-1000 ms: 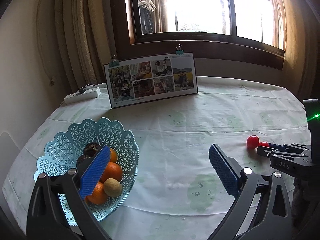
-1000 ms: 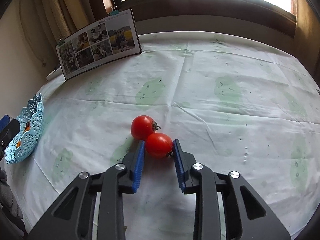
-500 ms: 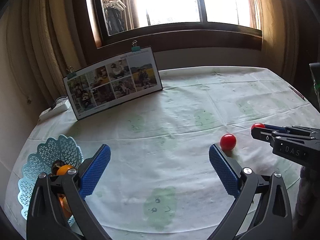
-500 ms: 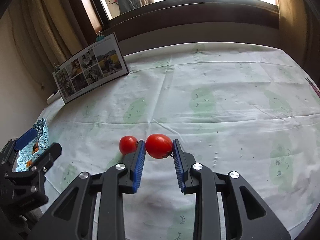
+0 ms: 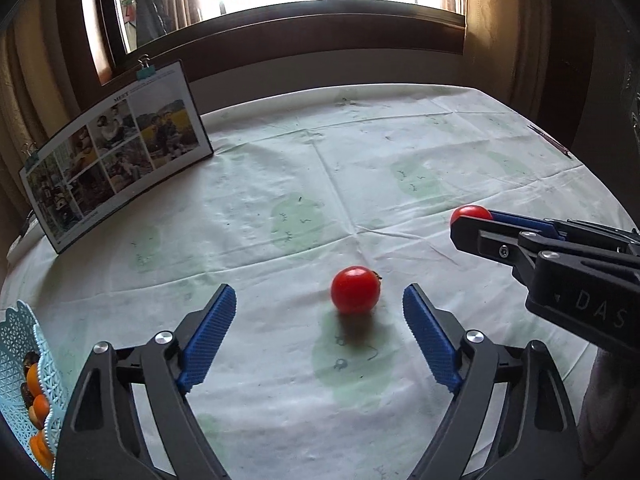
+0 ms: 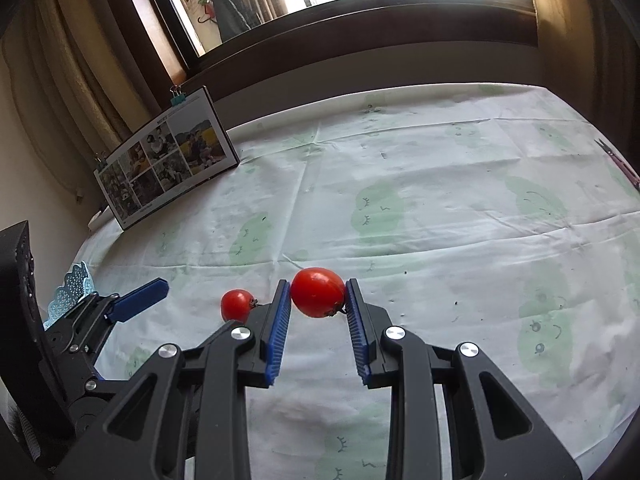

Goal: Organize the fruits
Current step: 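Grasp the other cherry tomato with the left gripper while the right gripper holds its tomato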

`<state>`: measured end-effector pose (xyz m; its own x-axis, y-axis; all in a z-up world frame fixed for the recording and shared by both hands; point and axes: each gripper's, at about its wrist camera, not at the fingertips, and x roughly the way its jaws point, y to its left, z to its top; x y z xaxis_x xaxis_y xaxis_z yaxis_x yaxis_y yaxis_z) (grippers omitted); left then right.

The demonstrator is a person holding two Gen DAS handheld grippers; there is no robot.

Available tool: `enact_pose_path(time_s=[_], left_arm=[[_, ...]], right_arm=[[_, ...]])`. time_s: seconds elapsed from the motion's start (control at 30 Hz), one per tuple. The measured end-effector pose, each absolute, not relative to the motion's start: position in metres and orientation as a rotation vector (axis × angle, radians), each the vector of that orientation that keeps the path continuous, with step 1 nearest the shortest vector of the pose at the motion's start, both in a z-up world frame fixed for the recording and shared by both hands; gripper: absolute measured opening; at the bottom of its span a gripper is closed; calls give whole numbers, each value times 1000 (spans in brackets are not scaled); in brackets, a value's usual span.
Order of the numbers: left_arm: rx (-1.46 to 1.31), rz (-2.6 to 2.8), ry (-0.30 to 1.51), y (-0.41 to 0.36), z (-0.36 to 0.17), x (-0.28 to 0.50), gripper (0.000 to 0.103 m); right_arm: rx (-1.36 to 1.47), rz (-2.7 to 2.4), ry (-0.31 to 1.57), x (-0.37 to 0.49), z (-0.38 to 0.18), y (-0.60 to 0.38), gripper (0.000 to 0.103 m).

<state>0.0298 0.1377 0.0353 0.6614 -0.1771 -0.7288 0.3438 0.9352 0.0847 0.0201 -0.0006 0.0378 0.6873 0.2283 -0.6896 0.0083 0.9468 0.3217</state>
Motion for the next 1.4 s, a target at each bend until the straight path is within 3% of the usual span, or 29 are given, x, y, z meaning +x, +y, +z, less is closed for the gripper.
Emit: enact_pose_path(time_s=[0.23, 0.3, 0.5, 0.7, 1.03, 1.13, 1.4], left_arm=[[174, -369, 862, 131, 23, 39, 50], [167, -381, 863, 131, 23, 38, 37], [123, -354, 828, 143, 31, 30, 23], [112, -288, 770, 160, 47, 20, 21], [75, -376, 847, 144, 36, 28, 24], [71, -385, 863, 138, 31, 33, 32], [45, -369, 890, 140, 24, 48, 32]], right_arm=[[311, 122, 808, 20, 37, 0, 28], [309, 121, 808, 20, 37, 0, 28], [308, 120, 802, 19, 38, 1, 28], [299, 129, 800, 17, 38, 5, 28], [313, 129, 782, 15, 42, 2, 28], [312, 134, 781, 14, 43, 2, 28], [312, 129, 782, 15, 42, 2, 28]])
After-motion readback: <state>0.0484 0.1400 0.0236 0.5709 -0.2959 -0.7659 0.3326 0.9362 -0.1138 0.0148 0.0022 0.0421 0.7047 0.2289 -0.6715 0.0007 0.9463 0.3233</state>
